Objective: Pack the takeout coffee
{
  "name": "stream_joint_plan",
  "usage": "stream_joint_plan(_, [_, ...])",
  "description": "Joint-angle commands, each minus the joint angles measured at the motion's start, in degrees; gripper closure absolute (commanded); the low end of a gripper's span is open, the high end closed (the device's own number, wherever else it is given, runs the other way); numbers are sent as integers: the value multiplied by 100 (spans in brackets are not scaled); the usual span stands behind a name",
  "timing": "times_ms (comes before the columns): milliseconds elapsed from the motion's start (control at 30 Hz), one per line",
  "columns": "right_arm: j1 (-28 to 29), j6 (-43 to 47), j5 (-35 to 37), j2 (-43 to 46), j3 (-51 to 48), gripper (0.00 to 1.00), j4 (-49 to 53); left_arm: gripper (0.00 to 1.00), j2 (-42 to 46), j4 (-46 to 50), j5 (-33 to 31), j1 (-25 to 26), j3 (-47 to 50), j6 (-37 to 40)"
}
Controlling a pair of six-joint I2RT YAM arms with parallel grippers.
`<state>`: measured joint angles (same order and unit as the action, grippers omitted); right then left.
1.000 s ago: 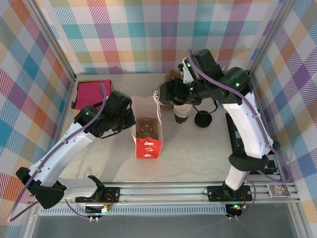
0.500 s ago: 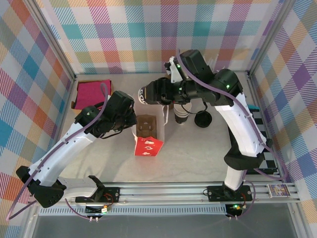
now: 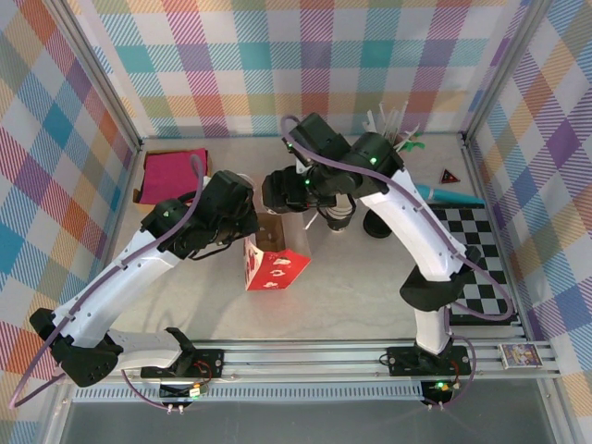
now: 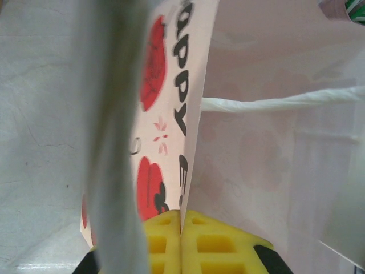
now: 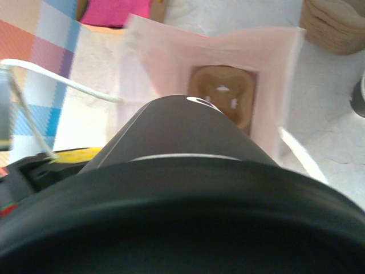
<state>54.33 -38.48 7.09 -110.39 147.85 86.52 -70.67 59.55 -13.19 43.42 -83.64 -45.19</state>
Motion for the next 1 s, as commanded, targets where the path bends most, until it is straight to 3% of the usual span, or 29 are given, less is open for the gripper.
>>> stream_joint_plan(0, [99, 55, 381, -173, -75, 35, 455, 99, 82, -272, -116, 90, -175, 181])
stream_joint_plan(467, [163, 143, 792, -88, -1235, 36, 123, 99, 433, -914, 255, 154, 338, 256])
stream_joint_plan(800, [347, 379, 983, -511, -880, 37, -38, 99, 455, -1204, 624, 158, 528, 241])
stream_joint_plan(967, [381, 420, 1173, -427, -1278, 37, 58, 99, 530, -1302, 690, 158, 658, 157])
